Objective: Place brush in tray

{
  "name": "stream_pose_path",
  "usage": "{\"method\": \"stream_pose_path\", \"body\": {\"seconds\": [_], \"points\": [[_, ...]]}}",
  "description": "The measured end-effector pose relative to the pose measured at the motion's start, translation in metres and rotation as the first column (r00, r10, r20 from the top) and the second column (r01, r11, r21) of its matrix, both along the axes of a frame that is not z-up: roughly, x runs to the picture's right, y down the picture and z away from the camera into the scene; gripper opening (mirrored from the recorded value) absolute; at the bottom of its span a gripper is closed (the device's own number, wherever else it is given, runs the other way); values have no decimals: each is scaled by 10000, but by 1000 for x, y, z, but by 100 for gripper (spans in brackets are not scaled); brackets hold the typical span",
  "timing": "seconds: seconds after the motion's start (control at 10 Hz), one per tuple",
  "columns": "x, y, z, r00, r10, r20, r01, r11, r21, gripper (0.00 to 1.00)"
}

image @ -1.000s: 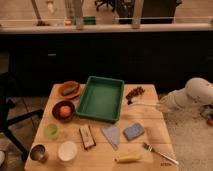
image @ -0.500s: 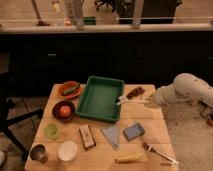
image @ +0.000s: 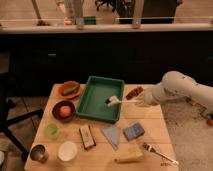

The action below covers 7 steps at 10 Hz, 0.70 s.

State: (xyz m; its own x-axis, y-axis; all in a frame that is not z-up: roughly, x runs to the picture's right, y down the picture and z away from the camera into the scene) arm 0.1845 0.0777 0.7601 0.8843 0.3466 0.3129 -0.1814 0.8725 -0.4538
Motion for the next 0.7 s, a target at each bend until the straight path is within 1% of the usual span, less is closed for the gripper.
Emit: {"method": "stream_pose_path", "body": {"seconds": [0.7], "points": [[-1,-1,1,10000,60,-3,-60,10000,2,17]]}}
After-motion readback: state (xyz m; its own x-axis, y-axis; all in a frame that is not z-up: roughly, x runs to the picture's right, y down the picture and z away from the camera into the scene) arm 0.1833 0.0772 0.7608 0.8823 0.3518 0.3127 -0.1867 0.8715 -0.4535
